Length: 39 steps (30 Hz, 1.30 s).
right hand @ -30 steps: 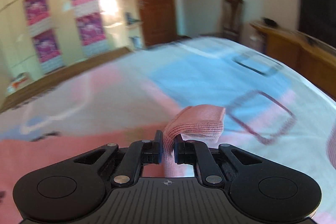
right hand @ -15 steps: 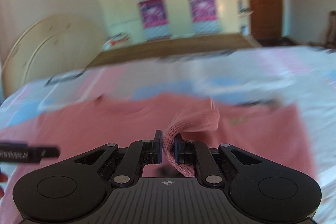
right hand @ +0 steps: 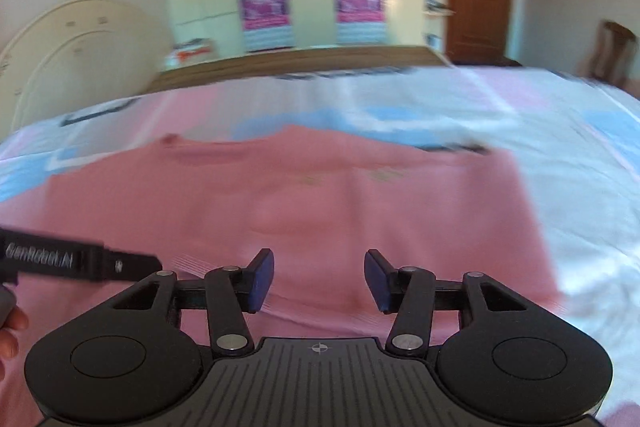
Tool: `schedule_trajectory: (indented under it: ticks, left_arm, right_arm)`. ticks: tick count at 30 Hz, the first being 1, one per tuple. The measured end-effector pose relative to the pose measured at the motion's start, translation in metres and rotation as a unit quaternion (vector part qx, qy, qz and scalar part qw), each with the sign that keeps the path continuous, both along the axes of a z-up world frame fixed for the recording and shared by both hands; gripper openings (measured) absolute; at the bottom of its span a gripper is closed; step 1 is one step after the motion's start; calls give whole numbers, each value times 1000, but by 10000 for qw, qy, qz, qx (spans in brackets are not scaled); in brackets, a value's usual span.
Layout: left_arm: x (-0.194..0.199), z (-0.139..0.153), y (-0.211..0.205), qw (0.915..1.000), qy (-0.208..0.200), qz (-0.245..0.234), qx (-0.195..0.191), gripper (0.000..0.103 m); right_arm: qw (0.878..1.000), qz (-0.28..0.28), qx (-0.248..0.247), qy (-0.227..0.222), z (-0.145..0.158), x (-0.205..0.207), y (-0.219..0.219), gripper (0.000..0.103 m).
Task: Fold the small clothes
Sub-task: 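Grasp the other sleeve cuff with the left tool and lift it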
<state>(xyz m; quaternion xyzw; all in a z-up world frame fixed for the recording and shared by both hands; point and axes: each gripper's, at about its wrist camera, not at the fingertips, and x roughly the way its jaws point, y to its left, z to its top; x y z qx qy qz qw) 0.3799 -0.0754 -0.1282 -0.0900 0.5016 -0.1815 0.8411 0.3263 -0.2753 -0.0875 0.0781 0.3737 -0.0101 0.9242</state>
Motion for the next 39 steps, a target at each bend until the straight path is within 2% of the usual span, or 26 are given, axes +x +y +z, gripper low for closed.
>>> schedule_trajectory:
  ticks: [2,4,7,9,10,12,15,19,23,24,26,28,32,35,39]
  left_arm:
    - [5,-11,-15,9998,116,-64,-132,56]
    - [7,-17,-21,9996,103,47,-252,52]
    - [12,-21,-24,9988,26,248,-424,51]
    - [15,-23,-24,9977,-22,351,-587,27]
    - [16,-27,-25,9971,34,368,-662,10]
    - [17,-31,-25,9961,71,452,-748,8]
    - [13,-20,-28,9963,-208,327,-766,6]
    - [16,17,-11,9901,-516,466,-1223,6]
    - [18,55,19,9833,-1045,658,-1334,6]
    - [16,60,30,9821,-1104,743,-1335,6]
    - [15,62,49,9821,-1199,893,-1143,6]
    - [13,52,70,9837,-1160,1074,-859,6]
    - [9,18,93,9876,-814,1292,-370,6]
    - [5,-1,94,9899,-609,1261,-210,6]
    - [2,-6,84,9918,-620,1101,187,8]
  right_arm:
    - [9996,-249,-29,94,-1,-9,-19,50]
    - [9988,-433,-124,174,-5,-19,-32,50]
    - [9970,-670,-265,293,-13,-30,-47,50]
    - [9958,-812,-248,350,-18,-36,-57,50]
    - [9951,-877,-262,380,-18,-41,-64,50]
    - [9935,-1009,-328,419,-20,-43,-70,52]
    - [9914,-1157,-401,453,-26,-47,-75,63]
    - [9915,-1162,-388,446,-30,-42,-75,65]
    - [9924,-1127,-385,296,-30,-29,-71,64]
    - [9926,-1116,-410,263,-30,-25,-69,63]
    - [9931,-1089,-359,257,-31,-17,-68,47]
    - [9940,-1033,-237,256,-32,-11,-68,19]
    - [9946,-987,-201,251,-33,-9,-68,11]
    - [9928,-1139,-243,280,-36,-14,-74,9]
    - [9933,-1058,-213,405,-36,-17,-75,10]
